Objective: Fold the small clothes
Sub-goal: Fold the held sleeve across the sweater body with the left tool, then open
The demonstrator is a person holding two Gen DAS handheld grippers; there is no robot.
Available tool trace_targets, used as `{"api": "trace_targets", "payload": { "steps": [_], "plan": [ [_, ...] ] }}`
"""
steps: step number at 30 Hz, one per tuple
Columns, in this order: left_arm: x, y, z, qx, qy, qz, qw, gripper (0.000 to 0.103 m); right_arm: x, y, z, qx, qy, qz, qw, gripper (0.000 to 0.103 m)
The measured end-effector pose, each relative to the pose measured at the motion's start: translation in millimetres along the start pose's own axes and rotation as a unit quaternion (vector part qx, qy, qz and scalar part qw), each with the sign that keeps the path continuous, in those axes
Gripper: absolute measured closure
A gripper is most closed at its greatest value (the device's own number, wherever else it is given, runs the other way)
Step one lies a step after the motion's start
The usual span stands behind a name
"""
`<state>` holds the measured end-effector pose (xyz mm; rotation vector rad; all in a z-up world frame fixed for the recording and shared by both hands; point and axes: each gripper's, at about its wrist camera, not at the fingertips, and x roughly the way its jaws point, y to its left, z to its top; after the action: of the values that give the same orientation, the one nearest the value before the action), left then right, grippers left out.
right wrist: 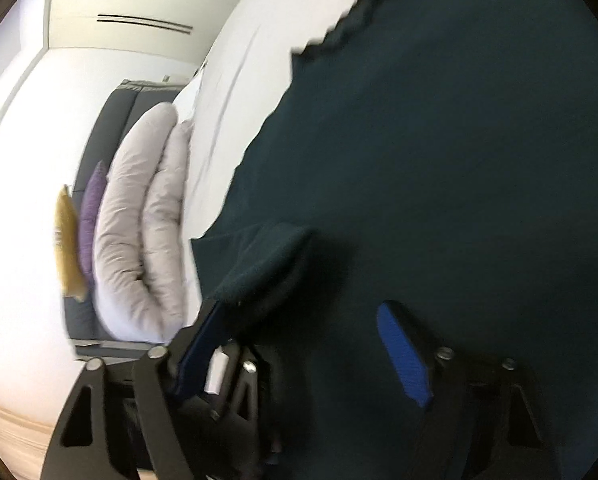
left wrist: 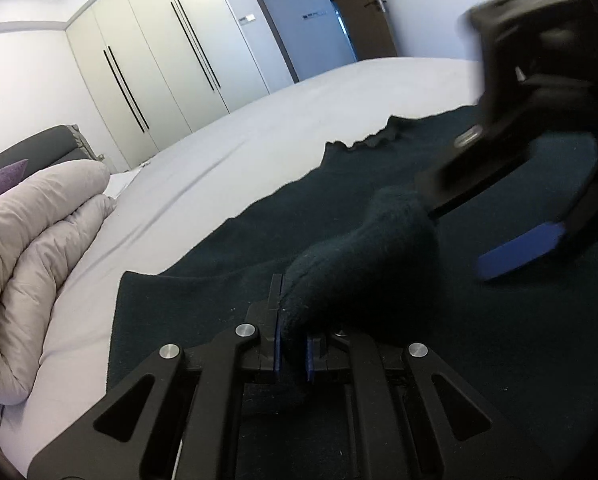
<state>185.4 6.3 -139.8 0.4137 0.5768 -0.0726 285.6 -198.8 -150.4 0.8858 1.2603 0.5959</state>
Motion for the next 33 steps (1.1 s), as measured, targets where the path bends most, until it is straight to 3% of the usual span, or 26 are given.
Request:
{"api": "trace_targets", "payload": {
  "steps": [3, 7, 9, 10, 13, 18, 22, 24, 27, 30, 31, 33],
  "plan": [
    [1, 1, 4, 0.002, -0.002, 0.003, 1.0, 0.096, 17, 4, 7, 0.019, 0.008, 0.023, 1.0, 0.03],
    [-5, -1, 3, 0.007, -0.003, 0.009, 0.9999, 0.096, 32, 11, 18, 0.022, 0.014, 0.031, 0.999, 0.043],
    [-8, -4, 3, 0.007, -0.003, 0.009, 0.9999, 0.096, 29, 14, 20, 0.022, 0.014, 0.037, 0.999, 0.043],
    [-9, -5, 2, 0.007, -0.003, 0.01, 0.9999, 0.096, 25, 14, 19, 0.025, 0.01, 0.047, 0.999, 0.041],
    [-8, -12, 3, 0.02, -0.01, 0.014, 0.9997, 0.096, 6, 5, 17, 0.043, -0.013, 0.063, 0.997, 0.012],
    [-14, -29, 1, 0.061, -0.025, 0.029, 0.9974, 0.096, -2, -1, 12, 0.053, -0.009, 0.095, 0.994, 0.012],
    [-17, -27, 1, 0.059, -0.03, 0.032, 0.9973, 0.096, 9, 2, 5, 0.025, 0.023, 0.072, 0.997, 0.021],
    [-17, -19, 0, 0.04, -0.03, 0.031, 0.9983, 0.096, 18, -7, 4, 0.055, 0.041, 0.048, 0.996, 0.025],
    [-21, -13, 1, 0.021, -0.035, 0.026, 0.9988, 0.096, 17, -15, 4, 0.082, 0.033, 0.07, 0.994, 0.027],
    [-23, -18, 0, 0.035, -0.039, 0.028, 0.9982, 0.096, 25, -11, 5, 0.083, 0.04, 0.087, 0.992, 0.027],
    [-23, -20, 0, 0.038, -0.04, 0.029, 0.998, 0.096, 29, -8, 7, 0.079, 0.042, 0.093, 0.992, 0.031],
    [-23, -18, 0, 0.036, -0.04, 0.029, 0.9981, 0.096, 38, 1, 10, 0.058, 0.043, 0.092, 0.993, 0.051]
  ]
}}
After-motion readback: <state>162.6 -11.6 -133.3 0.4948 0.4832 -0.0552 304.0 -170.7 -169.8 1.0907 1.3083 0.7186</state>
